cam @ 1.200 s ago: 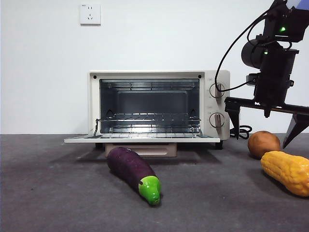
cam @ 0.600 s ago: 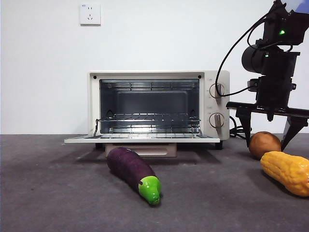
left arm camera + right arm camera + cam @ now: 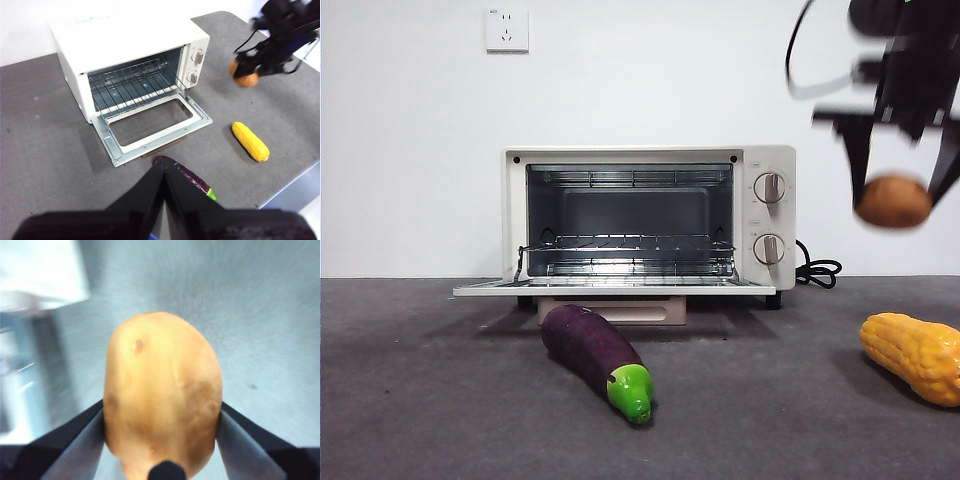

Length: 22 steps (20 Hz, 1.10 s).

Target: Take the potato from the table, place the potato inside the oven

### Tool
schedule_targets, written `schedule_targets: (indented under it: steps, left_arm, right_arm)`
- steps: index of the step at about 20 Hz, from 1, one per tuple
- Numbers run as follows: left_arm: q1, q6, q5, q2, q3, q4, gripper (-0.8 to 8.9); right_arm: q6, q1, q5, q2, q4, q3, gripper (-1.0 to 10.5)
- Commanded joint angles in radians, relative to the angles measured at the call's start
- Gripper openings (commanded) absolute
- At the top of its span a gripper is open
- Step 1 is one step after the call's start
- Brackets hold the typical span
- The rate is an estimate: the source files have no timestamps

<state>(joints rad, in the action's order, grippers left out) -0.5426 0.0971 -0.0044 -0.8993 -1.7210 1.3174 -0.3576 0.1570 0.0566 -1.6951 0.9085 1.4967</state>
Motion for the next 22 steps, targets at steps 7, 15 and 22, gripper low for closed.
schedule_targets:
  steps: [7, 15, 22]
  left_arm:
    - [-0.002, -0.011, 0.001, -0.008, 0.006, -0.002, -0.06]
    - [-0.002, -0.011, 0.0, -0.009, 0.006, 0.0, -0.06]
    - [-0.002, -0.011, -0.015, 0.027, 0.007, 0.0, -0.06]
  right_arm:
    - [0.126, 0.119, -0.278, 0.266, -0.024, -0.003, 1.2]
    - [0.124, 0.342, -0.26, 0.15, -0.284, -0.003, 1.3]
    - [0.07, 0.394, -0.206, -0.052, -0.409, -0.003, 1.4]
